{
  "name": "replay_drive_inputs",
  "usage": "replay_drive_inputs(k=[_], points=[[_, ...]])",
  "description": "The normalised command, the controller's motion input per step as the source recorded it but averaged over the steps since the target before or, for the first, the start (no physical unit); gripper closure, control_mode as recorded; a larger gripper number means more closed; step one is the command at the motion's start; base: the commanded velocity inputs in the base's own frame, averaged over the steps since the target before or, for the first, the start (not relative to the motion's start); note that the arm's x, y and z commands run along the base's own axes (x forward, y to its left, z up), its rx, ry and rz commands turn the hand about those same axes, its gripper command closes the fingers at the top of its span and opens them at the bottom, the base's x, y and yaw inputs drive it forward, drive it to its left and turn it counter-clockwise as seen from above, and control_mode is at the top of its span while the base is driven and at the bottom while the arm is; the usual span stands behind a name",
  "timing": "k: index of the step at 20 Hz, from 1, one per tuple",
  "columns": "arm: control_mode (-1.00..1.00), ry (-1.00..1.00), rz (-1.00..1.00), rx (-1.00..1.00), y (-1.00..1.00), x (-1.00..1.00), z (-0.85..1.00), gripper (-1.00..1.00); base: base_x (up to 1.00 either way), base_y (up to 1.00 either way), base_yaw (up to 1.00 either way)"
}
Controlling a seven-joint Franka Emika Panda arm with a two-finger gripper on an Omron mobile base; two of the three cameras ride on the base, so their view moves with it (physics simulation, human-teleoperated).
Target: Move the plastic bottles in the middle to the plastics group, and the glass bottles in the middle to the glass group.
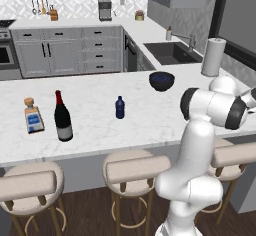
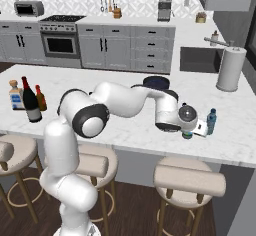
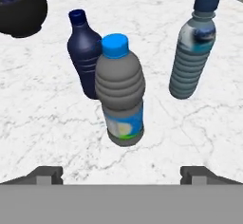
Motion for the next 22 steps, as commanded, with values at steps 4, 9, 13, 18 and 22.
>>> replay_drive_inputs(k=[4,9,13,18,22], points=[[-1.00,0.14,0.00,-0.07,0.44,-0.42,0.65,-1.00,0.00,0.00,0.00],[-1.00,0.10,0.00,-0.05,0.44,-0.41,0.74,-1.00,0.00,0.00,0.00],[-1.00,0.03,0.00,-0.07,0.48,-0.45,0.76,-1.00,0.00,0.00,0.00],[-1.00,0.02,0.00,-0.04,0.60,-0.44,0.68,-1.00,0.00,0.00,0.00],[-1.00,0.01,0.01,-0.06,0.87,-0.26,0.34,-1.00,0.00,0.00,0.00]])
